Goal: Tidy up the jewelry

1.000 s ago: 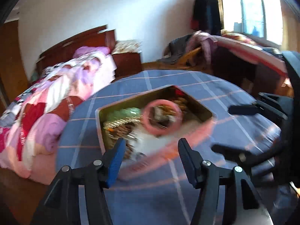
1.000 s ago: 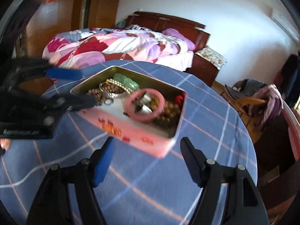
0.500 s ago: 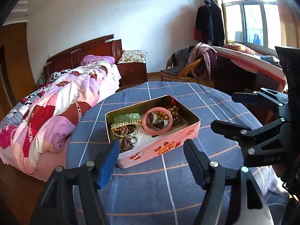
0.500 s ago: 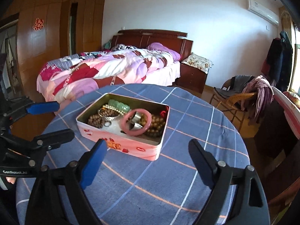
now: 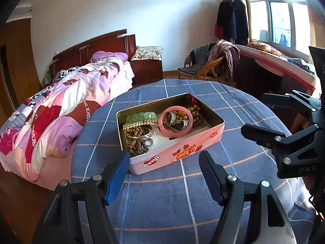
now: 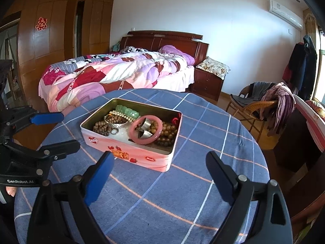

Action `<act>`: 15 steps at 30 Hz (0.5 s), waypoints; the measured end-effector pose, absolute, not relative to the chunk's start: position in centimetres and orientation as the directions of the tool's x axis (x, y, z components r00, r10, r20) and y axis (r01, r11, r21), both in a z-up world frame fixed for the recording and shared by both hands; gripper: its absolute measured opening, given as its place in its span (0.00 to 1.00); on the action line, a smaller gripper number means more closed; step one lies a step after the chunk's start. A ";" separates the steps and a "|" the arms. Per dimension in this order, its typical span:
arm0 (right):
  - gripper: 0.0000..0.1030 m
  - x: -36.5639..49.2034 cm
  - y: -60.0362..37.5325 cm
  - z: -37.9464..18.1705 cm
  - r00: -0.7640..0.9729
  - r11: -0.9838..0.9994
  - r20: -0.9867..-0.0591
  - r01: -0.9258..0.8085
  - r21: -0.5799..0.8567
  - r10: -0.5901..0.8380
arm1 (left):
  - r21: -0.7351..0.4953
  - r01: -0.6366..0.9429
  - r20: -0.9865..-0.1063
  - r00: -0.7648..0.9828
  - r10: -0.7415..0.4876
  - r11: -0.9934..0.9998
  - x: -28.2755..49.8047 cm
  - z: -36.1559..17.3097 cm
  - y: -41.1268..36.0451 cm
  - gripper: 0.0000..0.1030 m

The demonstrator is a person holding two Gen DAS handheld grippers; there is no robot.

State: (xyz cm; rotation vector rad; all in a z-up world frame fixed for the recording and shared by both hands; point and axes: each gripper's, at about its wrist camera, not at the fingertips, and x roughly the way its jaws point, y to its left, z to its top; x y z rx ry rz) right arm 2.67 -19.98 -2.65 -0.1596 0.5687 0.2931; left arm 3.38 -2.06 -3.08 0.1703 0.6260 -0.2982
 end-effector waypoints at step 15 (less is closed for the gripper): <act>0.92 2.7 -19.7 -2.9 0.800 0.942 -0.555 -0.325 -0.083 0.228 | 0.120 0.230 -0.595 0.795 -0.115 0.966 4.1 -3.4 -1.5 0.84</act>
